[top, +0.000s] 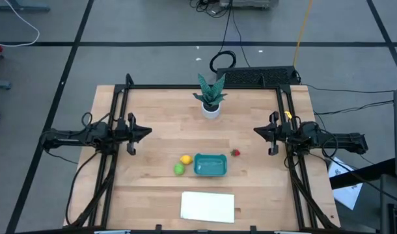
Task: Pick and placing Produce into tupperware
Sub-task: Put the yellow lemon into the green bin
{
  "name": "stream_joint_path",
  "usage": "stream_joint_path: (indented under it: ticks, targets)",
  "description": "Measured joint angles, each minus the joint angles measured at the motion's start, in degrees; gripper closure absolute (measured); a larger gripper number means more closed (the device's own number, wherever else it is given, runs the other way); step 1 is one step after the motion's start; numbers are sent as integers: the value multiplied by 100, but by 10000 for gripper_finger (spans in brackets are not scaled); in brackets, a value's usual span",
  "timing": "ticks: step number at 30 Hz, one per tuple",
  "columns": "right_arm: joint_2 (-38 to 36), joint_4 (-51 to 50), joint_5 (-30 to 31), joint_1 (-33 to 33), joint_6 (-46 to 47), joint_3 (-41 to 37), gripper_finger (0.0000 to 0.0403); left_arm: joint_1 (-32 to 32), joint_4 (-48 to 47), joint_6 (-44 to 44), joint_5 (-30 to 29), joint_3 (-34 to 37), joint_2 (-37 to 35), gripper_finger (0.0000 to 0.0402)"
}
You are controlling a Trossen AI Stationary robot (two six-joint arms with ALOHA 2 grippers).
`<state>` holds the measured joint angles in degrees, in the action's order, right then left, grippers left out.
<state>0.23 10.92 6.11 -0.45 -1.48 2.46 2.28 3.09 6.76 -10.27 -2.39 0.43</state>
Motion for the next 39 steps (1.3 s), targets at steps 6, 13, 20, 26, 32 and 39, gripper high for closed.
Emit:
stream_joint_path:
  ticks: [6, 13, 20, 26, 32, 39]
  targets:
    - [0, 0, 2, 1, -20, 1, 403, 0, 67, -42, 197, 0, -1, 371]
    - [2, 42, 2, 1, -26, 0, 403, 0, 457, -376, 116, 0, -2, 371]
    - [2, 39, 2, 0, -24, 0, 403, 0, 446, -372, 76, 0, 0, 371]
    - [2, 35, 2, 2, -26, 2, 403, 0, 432, -404, -75, 0, 0, 371]
    - [2, 9, 2, 0, -26, 0, 403, 0, 423, -776, -80, 0, 0, 371]
    - [2, -1, 2, 0, -26, 0, 403, 0, 402, -644, -80, 0, 0, 371]
